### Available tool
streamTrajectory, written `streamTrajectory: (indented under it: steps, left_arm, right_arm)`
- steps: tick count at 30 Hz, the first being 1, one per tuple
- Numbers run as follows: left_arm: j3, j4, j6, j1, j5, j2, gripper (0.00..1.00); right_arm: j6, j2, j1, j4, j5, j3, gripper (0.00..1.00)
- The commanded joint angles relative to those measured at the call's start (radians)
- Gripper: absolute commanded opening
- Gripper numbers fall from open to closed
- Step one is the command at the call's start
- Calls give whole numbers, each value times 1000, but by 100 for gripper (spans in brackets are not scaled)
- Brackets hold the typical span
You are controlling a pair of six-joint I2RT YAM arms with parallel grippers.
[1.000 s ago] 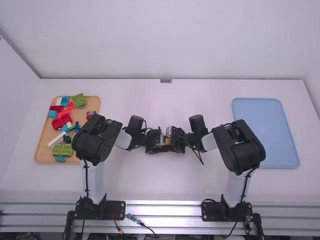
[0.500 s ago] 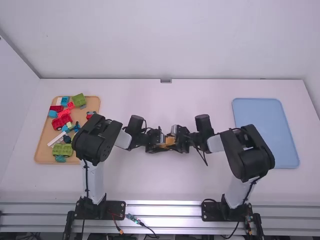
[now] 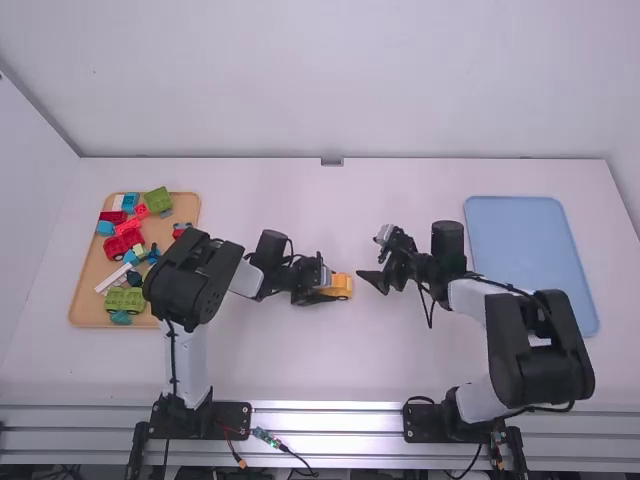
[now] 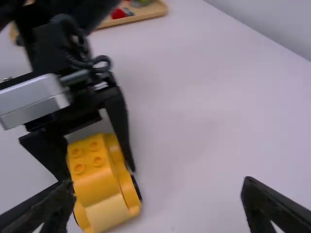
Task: Assemble lego blocks to make yellow taxi
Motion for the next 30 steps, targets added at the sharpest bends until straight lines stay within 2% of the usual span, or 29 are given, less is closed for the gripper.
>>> streamTrajectory:
  steps: [1,6,7,8,9,11,12,19,22,26,30]
  left_arm:
    - [2,-20,18,6,-118,-5,27]
    - [6,-20,-7,5,-119,-5,52]
    - [8,-19,-14,6,-119,-5,53]
    - [16,-23,-45,8,-117,-5,68]
    - [19,-24,-53,8,-116,-5,77]
    - [26,-26,-79,8,-116,-5,93]
    - [29,-26,-87,7,-116,-5,98]
    - [3,-48,-88,5,-120,-70,99]
    - [-17,-144,-88,23,-143,-182,99]
    - [-19,-353,-87,30,-224,-361,99]
    - [-9,-541,-88,29,-327,-529,99]
  right_arm:
    - [55,-61,-18,-49,102,-9,99]
    - [96,-137,-22,-112,212,-11,99]
    - [95,-140,-21,-115,217,-11,99]
    - [91,-155,-12,-130,243,-10,99]
    - [92,-158,-9,-134,253,-11,99]
    - [92,-164,4,-147,288,-11,99]
    - [93,-164,11,-150,312,-11,99]
    - [83,-153,33,-165,344,-11,99]
    - [30,-153,24,-203,336,-11,99]
    - [7,-153,13,-199,328,-32,99]
    - [-105,-151,-1,-153,208,-101,99]
